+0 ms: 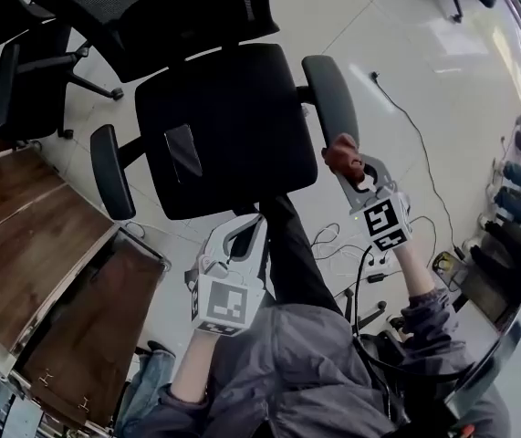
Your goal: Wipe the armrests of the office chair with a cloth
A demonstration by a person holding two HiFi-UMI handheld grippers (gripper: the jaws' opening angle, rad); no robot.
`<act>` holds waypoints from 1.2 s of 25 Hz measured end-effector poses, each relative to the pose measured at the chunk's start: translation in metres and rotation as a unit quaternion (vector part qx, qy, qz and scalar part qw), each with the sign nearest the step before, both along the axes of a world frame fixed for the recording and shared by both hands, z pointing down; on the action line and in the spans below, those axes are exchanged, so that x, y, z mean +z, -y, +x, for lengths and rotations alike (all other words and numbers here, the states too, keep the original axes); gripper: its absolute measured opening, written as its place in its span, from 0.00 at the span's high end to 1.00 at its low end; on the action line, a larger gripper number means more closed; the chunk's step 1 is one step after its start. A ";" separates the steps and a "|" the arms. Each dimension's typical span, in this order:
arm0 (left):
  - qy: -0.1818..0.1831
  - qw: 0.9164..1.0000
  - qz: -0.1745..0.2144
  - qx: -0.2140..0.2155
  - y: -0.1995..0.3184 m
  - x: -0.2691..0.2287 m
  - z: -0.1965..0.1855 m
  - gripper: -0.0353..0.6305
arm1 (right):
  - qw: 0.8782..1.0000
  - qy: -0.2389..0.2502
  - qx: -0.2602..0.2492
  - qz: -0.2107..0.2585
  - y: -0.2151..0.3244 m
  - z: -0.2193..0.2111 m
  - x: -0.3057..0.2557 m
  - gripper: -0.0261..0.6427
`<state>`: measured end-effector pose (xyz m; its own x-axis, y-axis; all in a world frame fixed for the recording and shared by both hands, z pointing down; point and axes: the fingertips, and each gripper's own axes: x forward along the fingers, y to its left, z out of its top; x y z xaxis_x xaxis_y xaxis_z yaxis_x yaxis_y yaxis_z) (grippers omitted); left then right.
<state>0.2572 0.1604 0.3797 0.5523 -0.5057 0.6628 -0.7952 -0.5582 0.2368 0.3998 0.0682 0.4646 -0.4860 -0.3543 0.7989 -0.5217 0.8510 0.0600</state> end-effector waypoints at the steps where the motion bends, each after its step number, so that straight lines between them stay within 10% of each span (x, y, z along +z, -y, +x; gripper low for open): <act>1: 0.000 1.000 0.000 0.000 -0.008 -0.001 -0.001 0.92 | 1.000 0.000 0.005 -0.001 -0.009 0.002 -0.002 0.82; 10: 0.002 1.000 0.004 0.007 -0.004 0.002 0.001 0.92 | 1.000 0.012 0.010 0.008 -0.010 -0.002 -0.006 0.82; 21: -0.004 0.999 -0.034 0.008 0.098 0.024 0.050 0.92 | 0.999 0.034 -0.033 0.005 0.118 -0.003 0.018 0.82; 30: -0.010 0.997 -0.068 0.021 0.166 0.049 0.080 0.92 | 0.998 0.040 0.028 -0.049 0.189 0.043 0.085 0.82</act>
<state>0.3376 -0.0060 0.4284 0.5854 -0.3884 0.7116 -0.7661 -0.5523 0.3288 0.4430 -0.1213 0.5497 -0.5318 -0.3042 0.7903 -0.5683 0.8201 -0.0669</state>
